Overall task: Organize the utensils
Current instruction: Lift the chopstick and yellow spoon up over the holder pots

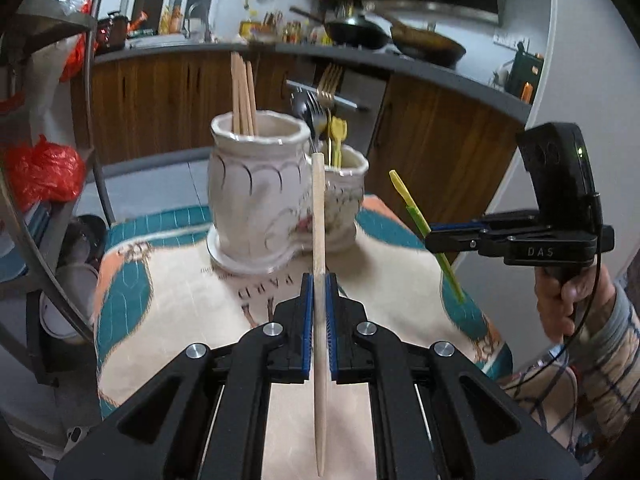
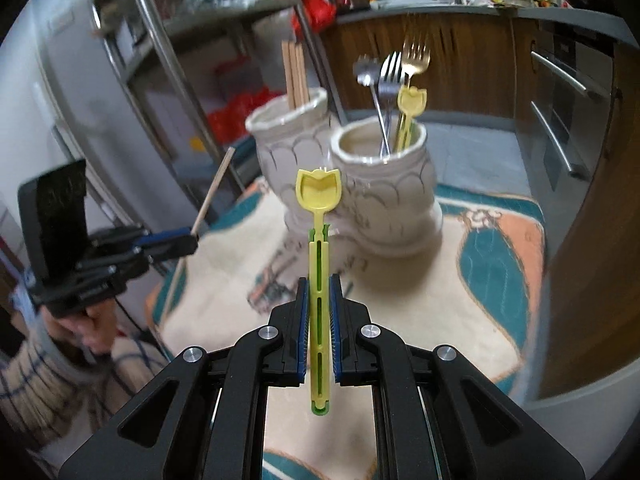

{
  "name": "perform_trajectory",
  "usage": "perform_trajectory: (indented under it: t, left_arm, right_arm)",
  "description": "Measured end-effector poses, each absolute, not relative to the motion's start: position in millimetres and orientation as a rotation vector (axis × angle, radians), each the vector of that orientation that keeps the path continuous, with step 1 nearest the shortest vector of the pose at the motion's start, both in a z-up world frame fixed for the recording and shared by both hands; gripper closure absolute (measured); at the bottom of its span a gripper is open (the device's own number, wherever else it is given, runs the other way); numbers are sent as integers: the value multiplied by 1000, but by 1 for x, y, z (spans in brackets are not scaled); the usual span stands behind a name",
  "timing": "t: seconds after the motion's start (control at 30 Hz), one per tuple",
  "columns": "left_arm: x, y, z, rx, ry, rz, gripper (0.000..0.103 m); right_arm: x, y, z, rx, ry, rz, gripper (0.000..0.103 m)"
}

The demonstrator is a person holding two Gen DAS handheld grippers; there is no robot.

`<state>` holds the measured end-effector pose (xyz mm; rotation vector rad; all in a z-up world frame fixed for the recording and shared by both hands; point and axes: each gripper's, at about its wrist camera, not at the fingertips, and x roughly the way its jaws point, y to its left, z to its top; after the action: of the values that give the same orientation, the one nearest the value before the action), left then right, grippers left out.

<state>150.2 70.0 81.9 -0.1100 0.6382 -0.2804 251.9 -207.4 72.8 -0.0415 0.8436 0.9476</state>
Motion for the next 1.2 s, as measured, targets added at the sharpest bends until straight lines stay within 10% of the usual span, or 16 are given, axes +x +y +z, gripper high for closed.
perform_trajectory:
  t: [1.2]
  left_arm:
    - [222, 99, 153, -318, 68, -193, 97]
  right_arm:
    - [318, -184, 106, 200, 368, 873, 93]
